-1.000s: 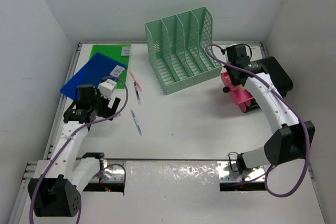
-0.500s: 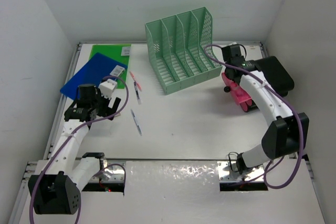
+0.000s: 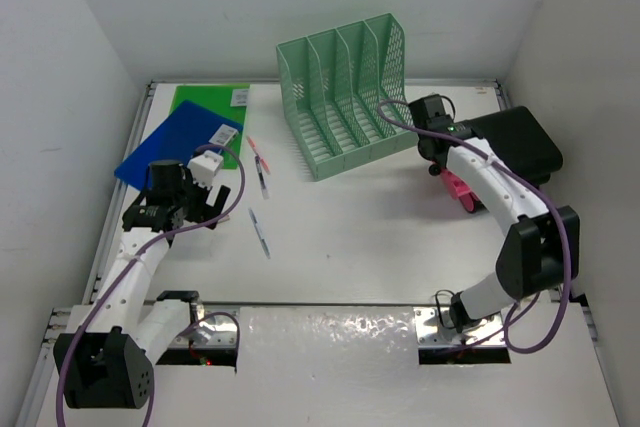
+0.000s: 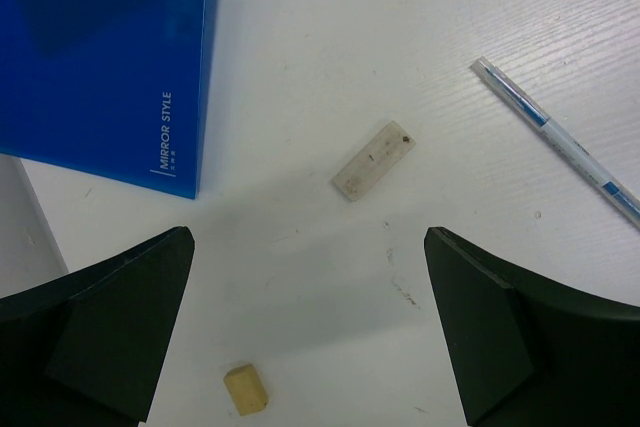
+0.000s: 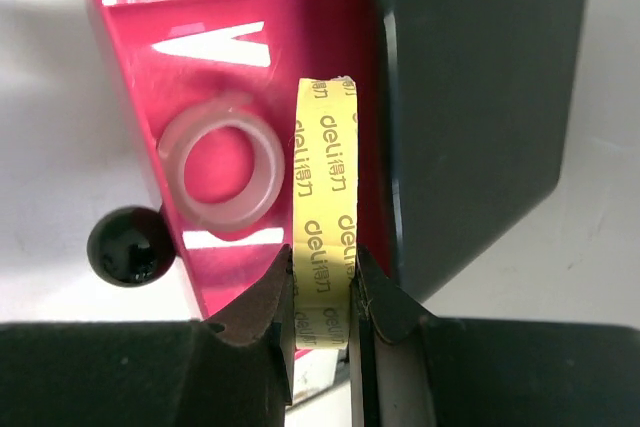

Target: Organize the desk

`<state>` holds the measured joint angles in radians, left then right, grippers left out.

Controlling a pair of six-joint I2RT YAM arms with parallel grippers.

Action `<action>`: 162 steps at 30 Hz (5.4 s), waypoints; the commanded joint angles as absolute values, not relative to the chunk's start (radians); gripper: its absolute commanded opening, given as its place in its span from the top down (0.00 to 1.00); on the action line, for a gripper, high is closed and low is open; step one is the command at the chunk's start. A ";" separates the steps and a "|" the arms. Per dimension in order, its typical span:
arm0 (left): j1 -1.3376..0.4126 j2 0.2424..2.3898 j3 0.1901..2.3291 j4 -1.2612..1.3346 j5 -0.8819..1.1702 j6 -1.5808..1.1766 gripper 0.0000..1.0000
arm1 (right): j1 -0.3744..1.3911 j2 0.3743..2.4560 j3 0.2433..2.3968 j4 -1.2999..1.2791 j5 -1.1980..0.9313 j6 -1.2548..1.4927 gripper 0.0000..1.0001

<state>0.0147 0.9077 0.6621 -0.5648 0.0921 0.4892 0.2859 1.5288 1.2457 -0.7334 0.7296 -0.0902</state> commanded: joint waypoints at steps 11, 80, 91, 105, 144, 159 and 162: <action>0.009 0.897 0.696 -0.538 0.094 0.497 0.00 | 0.290 1.629 1.244 -0.730 0.945 -0.081 1.00; 0.009 0.919 0.706 -0.517 0.084 0.489 0.00 | 0.346 1.407 1.433 -0.764 0.561 -0.054 0.53; 0.009 0.903 0.696 -0.517 0.060 0.482 0.00 | 0.735 1.485 1.109 -0.575 0.685 -0.037 1.00; 0.008 0.904 0.703 -0.525 0.057 0.486 0.00 | 0.577 1.683 1.118 -0.618 0.735 0.028 1.00; 0.009 0.884 0.692 -0.537 0.032 0.505 0.00 | 0.215 1.603 1.152 -0.494 0.828 -0.074 1.00; 0.008 0.897 0.681 -0.522 0.026 0.499 0.00 | 0.382 1.612 1.041 -0.296 0.842 -0.304 0.50; 0.009 0.903 0.683 -0.518 0.025 0.502 0.00 | 0.379 1.710 1.100 -0.342 0.985 -0.351 0.49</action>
